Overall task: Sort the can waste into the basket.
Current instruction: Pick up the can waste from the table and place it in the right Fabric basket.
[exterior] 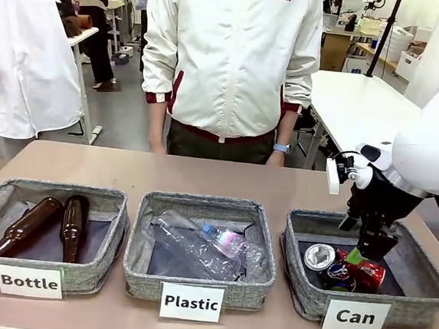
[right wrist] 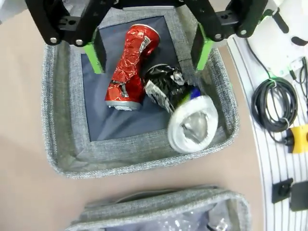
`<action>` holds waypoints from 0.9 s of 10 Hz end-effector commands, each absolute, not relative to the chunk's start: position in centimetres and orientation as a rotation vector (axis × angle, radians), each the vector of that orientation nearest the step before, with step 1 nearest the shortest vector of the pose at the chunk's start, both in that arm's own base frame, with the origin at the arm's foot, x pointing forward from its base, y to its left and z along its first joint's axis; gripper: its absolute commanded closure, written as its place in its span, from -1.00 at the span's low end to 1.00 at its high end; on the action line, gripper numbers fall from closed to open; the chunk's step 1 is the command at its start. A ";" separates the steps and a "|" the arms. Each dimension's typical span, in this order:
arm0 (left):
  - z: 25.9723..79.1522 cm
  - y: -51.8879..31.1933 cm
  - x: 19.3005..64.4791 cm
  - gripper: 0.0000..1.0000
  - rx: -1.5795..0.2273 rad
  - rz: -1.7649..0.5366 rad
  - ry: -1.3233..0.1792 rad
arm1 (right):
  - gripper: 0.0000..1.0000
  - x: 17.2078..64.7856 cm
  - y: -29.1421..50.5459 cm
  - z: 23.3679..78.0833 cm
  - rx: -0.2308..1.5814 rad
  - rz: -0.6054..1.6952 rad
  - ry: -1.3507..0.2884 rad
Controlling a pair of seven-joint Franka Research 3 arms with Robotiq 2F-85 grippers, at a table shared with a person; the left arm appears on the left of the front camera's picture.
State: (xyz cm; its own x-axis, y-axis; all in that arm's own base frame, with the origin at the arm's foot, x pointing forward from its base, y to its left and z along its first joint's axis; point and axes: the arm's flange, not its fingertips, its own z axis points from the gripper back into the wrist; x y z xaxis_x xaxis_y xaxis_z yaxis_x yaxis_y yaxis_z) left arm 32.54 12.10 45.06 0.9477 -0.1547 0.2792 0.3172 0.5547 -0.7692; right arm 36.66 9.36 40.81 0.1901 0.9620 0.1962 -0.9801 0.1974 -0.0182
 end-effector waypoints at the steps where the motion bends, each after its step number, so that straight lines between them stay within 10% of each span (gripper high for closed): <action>1: 44.9 12.4 32.3 -1.00 -0.932 -0.296 -0.195 | -1.00 33.8 8.8 38.8 0.096 1.299 -0.191; 9: 44.9 12.4 32.3 -1.00 -0.932 -0.296 -0.195 | -1.00 36.0 -6.0 45.0 1.403 0.128 -0.652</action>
